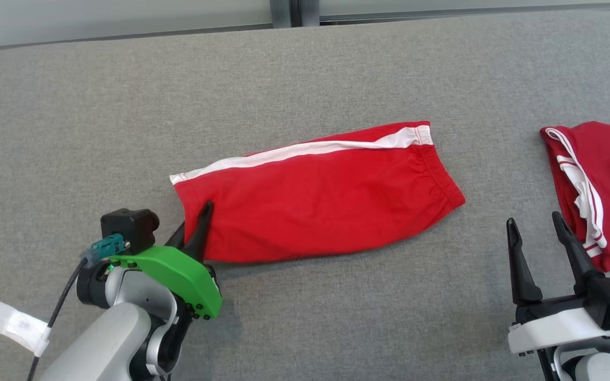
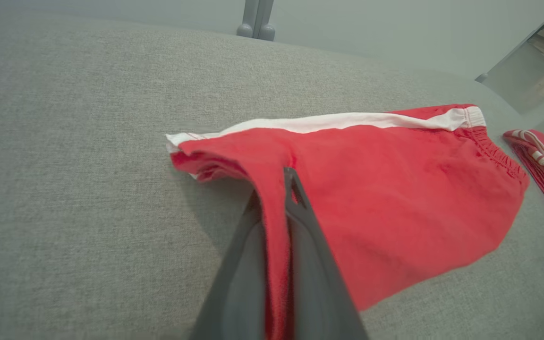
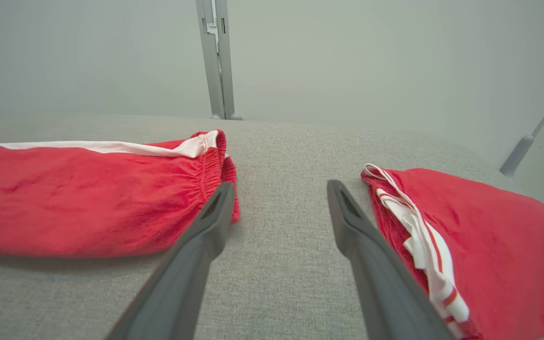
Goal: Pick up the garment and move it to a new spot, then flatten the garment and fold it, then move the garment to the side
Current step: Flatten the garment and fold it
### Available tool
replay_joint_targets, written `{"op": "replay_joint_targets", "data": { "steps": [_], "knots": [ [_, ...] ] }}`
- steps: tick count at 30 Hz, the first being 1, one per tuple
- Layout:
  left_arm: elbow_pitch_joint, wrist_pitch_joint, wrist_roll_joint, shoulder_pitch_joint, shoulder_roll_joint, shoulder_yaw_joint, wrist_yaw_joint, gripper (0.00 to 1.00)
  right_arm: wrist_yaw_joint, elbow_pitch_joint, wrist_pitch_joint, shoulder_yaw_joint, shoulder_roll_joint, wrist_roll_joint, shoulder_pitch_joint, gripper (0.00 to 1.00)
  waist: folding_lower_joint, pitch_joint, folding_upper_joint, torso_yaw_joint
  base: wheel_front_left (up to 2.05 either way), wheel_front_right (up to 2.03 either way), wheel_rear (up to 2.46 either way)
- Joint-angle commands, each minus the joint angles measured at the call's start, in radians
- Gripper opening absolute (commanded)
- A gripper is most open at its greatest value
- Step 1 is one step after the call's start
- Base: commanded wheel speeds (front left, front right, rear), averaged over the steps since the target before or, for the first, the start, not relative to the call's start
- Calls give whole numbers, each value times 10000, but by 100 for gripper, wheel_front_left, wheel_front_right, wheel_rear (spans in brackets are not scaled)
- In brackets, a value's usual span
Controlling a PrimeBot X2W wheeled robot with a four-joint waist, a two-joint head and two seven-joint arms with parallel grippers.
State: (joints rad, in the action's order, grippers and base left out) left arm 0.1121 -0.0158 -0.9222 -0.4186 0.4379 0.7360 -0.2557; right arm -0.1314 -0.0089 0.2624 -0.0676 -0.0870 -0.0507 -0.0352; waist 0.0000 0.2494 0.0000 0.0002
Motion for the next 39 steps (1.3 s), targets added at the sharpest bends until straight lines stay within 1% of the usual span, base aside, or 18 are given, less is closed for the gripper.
{"op": "replay_joint_targets", "data": {
  "steps": [1,4,6,9,14,15,16,17,19,20,21,23,28,30,32,35,39],
  "knots": [
    [25,-89,79,185,170,-77,-61,0,16,28,30,31,-54,-22,63,100,0,-108,0,174,0,0,0],
    [297,-187,21,274,160,-101,-43,0,16,93,28,104,-76,-48,145,100,0,-69,0,93,0,0,0],
    [462,-198,-181,361,32,-129,95,0,16,126,28,72,-73,-63,155,100,0,-54,0,14,0,0,0],
    [775,-130,-269,461,64,-62,178,0,16,165,30,59,-71,-88,134,100,0,-41,0,-121,0,0,0],
    [1245,-302,-135,592,151,-6,188,0,16,243,28,1,-83,-104,-1,100,0,-99,0,-254,0,0,0],
    [1319,-396,-57,592,158,-3,166,2,16,255,30,-6,-81,-105,-14,100,0,-107,0,-265,0,0,0],
    [1378,-497,-4,592,146,-16,124,32,16,262,30,-17,-83,-106,-27,100,0,-111,0,-270,0,0,0],
    [1378,-497,-4,592,146,-16,124,32,16,262,30,-17,-83,-106,-27,100,0,-111,0,-270,0,0,0],
    [1457,-740,179,604,143,15,104,56,16,281,30,-25,-83,-101,-48,100,0,-142,0,-278,0,0,0],
    [1482,-969,264,620,113,-45,44,90,16,289,30,-29,-91,-100,-36,100,0,-158,0,-280,0,0,0],
    [1546,-1464,328,739,23,-162,-91,100,16,247,30,-41,-104,-64,11,100,0,-211,0,-292,0,0,0],
    [1535,-1902,516,917,-12,-211,-181,100,16,130,30,-76,-129,-23,8,100,0,-317,0,-293,0,0,0],
    [1182,-2377,804,1611,-55,-545,-392,100,16,-234,30,-201,-188,26,-73,100,0,-544,0,-274,0,0,0],
    [909,-2463,1000,1943,-119,-867,-492,100,16,-397,30,-297,-191,-3,-74,100,0,-630,0,-240,0,0,0],
    [534,-2503,1400,2267,-236,-1388,-485,100,16,-539,30,-392,-180,-19,-86,100,0,-737,0,-184,0,0,0],
    [41,-2490,2246,2887,-449,-2185,-301,100,16,-664,28,-452,-143,26,-145,100,0,-887,0,-30,0,0,0],
    [-203,-2494,3310,3562,-680,-2990,81,100,16,-586,28,-276,-227,-54,-108,100,0,-1105,0,197,0,0,0]
  ]
}}
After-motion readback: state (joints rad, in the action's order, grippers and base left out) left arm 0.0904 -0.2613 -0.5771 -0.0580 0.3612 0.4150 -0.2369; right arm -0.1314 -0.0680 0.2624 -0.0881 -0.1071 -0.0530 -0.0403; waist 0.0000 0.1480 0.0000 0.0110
